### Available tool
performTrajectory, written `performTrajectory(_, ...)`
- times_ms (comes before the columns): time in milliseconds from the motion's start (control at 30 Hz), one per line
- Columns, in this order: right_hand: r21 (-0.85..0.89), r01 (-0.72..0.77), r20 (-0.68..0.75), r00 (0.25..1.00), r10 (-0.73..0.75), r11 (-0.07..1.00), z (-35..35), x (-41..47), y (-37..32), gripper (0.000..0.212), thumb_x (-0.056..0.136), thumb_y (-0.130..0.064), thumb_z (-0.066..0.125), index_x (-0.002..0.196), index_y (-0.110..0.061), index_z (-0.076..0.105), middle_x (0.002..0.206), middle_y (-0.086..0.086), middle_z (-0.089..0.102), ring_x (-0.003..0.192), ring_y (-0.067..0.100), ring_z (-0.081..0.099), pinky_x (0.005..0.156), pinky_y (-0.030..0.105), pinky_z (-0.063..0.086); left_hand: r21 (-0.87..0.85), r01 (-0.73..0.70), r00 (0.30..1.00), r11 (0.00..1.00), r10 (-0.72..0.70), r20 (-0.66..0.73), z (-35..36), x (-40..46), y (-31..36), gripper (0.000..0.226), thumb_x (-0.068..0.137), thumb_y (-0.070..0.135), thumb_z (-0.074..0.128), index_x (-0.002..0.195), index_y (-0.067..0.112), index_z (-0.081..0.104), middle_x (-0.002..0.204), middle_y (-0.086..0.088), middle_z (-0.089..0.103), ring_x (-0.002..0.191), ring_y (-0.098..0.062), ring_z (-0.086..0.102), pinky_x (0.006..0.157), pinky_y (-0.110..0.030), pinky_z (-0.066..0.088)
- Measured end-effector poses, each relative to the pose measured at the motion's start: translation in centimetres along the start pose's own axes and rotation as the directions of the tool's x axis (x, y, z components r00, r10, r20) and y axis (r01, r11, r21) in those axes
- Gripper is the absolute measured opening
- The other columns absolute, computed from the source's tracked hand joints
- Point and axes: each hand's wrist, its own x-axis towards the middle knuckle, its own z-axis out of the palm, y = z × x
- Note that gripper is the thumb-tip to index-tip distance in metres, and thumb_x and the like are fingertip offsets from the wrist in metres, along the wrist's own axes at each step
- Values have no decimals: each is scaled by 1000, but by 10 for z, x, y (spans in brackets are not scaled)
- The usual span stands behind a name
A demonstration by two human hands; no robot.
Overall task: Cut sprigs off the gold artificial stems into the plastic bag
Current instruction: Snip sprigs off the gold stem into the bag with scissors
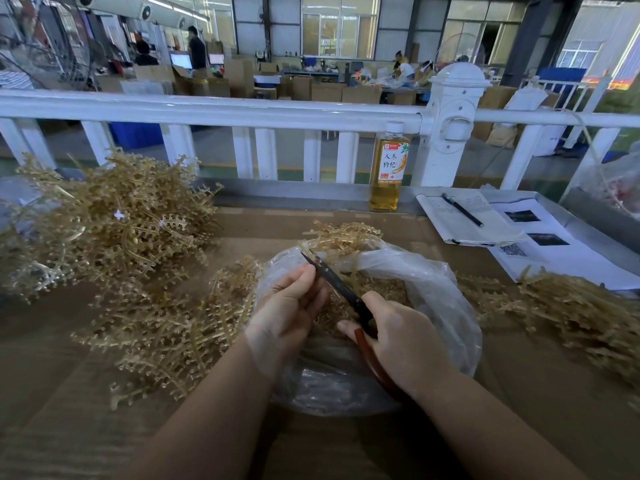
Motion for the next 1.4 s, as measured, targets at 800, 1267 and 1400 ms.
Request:
performTrajectory(800, -79, 13, -20, 1000, -14, 997, 3, -3, 1, 36, 92, -62, 38, 98, -27, 45, 76, -7, 54, 70, 13, 55, 62, 23, 41, 81, 1, 1000, 997, 1, -30, 0, 3, -2, 22, 92, -2, 49, 74, 9, 54, 60, -3, 58, 51, -9, 60, 55, -22, 56)
performTrajectory(1267, -77, -8, -59, 998, 4, 997, 5, 3, -8, 31, 94, -54, 45, 105, -25, 46, 79, -7, 46, 73, 12, 47, 65, 21, 34, 157, 4, 1000, 988, -2, -15, 5, -4, -1, 28, 94, -3, 44, 71, 6, 54, 51, -3, 55, 48, -11, 57, 51, -19, 54)
performTrajectory(1400, -88, -15, -73, 997, 8, 996, 3, 3, -8, 31, 93, -52, 48, 102, -23, 50, 75, -7, 42, 69, 13, 42, 62, 22, 32, 147, 10, 1000, 989, -9, -9, 5, -4, -1, 27, 94, -2, 44, 71, 7, 53, 50, -3, 54, 48, -11, 56, 51, -20, 54)
